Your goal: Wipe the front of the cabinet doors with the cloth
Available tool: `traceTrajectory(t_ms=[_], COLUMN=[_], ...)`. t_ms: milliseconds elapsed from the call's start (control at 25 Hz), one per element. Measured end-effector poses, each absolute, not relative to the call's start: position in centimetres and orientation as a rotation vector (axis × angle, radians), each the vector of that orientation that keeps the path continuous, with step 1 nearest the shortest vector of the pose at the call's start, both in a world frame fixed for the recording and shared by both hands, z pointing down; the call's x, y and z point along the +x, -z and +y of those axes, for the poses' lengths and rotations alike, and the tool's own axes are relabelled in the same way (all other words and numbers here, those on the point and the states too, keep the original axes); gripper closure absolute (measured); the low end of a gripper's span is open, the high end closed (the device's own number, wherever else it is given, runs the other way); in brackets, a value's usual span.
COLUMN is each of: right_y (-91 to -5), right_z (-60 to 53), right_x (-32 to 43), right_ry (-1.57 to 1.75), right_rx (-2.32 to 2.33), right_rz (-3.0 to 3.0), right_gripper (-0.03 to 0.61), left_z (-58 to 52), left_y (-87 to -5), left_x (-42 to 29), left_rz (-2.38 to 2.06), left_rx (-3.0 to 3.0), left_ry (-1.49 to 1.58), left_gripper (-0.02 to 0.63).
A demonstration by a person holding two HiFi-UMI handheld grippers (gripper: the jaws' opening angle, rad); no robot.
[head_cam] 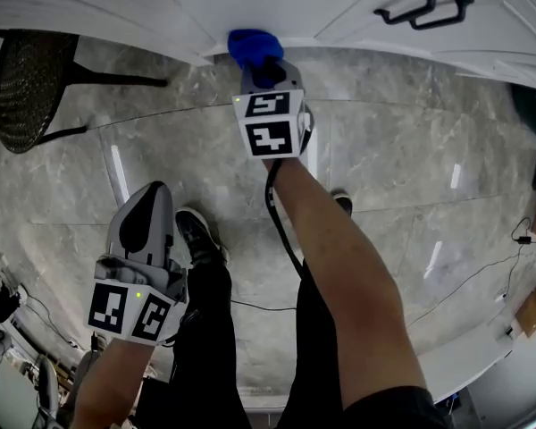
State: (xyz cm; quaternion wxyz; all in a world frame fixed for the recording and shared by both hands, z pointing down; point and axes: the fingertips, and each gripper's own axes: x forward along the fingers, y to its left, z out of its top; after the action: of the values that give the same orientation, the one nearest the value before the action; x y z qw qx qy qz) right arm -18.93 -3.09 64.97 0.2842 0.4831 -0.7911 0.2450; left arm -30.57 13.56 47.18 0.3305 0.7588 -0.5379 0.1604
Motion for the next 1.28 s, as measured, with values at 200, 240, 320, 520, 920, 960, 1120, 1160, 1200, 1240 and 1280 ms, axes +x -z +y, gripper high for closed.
traceTrajectory(t_ms=[200, 240, 320, 520, 920, 960, 1120, 1160, 1200, 1240, 1280], right_y=[-66.8, -67.1, -68.0, -70.1, -71.0, -71.1, -71.0, -70.8, -70.4, -69.9, -69.2], right_z=[-2.3, -2.2, -2.1, -3.3, -5.7, -5.9, -6.6, -6.6, -6.8, -6.8, -6.8], right_x=[-28.8, -30.0, -31.8, -30.3, -14.9, -13.5, -7.9, -6.7, -5.6, -4.7, -4.0], right_ry=[-0.640, -0.641, -0.647, -0.554, -0.509, -0.517, -0.530, -0.525, -0.514, -0.503, -0.498], right_rx=[1.136, 1.113, 1.078, 1.026, 1.073, 1.089, 1.135, 1.135, 1.134, 1.137, 1.142], right_rz=[-2.198, -2.202, -2.199, -2.159, -2.013, -1.995, -1.934, -1.923, -1.914, -1.906, -1.899], right_gripper=[0.528, 0.528, 0.528, 0.528, 0.527, 0.528, 0.528, 0.528, 0.528, 0.528, 0.528], left_z=[15.3, 15.7, 16.4, 16.7, 13.9, 13.6, 13.0, 13.0, 13.1, 13.2, 13.3], left_y=[-47.5, -47.6, -47.9, -48.9, -49.0, -48.8, -48.5, -48.3, -48.0, -47.7, -47.3], left_x=[-35.6, -36.4, -37.7, -38.9, -30.3, -29.0, -24.9, -24.1, -23.3, -22.6, -22.1], left_rz=[-1.452, -1.460, -1.472, -1.496, -1.436, -1.422, -1.373, -1.363, -1.355, -1.348, -1.342], left_rx=[1.939, 1.927, 1.910, 1.887, 1.918, 1.931, 1.969, 1.976, 1.984, 1.992, 1.999], left_ry=[-0.440, -0.444, -0.454, -0.460, -0.407, -0.402, -0.415, -0.418, -0.420, -0.422, -0.426], left_gripper=[0.615, 0.615, 0.615, 0.615, 0.615, 0.615, 0.615, 0.615, 0.615, 0.615, 0.614])
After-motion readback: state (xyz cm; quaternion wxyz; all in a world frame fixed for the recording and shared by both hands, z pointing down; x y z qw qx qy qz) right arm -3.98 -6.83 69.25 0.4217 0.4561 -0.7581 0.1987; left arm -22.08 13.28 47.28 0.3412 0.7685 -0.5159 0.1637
